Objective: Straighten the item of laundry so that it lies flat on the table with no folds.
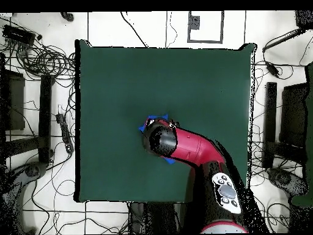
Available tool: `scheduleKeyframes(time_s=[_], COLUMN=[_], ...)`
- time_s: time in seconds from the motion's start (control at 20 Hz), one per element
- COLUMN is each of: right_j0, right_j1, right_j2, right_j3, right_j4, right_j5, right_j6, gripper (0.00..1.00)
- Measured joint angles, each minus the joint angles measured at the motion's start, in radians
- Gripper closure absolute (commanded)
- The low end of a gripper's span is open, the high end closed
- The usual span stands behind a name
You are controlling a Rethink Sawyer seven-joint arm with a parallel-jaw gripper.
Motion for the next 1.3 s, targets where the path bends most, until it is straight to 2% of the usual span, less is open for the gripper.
scheduleKeyframes(time_s=[0.7, 1.1, 1.15, 1.3], right_j0=[-0.055, -0.058, -0.050, -0.043], right_j1=[0.156, 0.167, 0.168, 0.167], right_j2=[0.018, 0.020, 0.021, 0.020], right_j3=[-0.004, -0.004, -0.004, -0.004], right_j4=[-0.074, -0.077, -0.077, -0.077], right_j5=[-0.092, -0.128, -0.133, -0.136], right_j6=[0.000, 0.000, 0.000, 0.000], gripper=[0.00, 0.00, 1.00, 1.00])
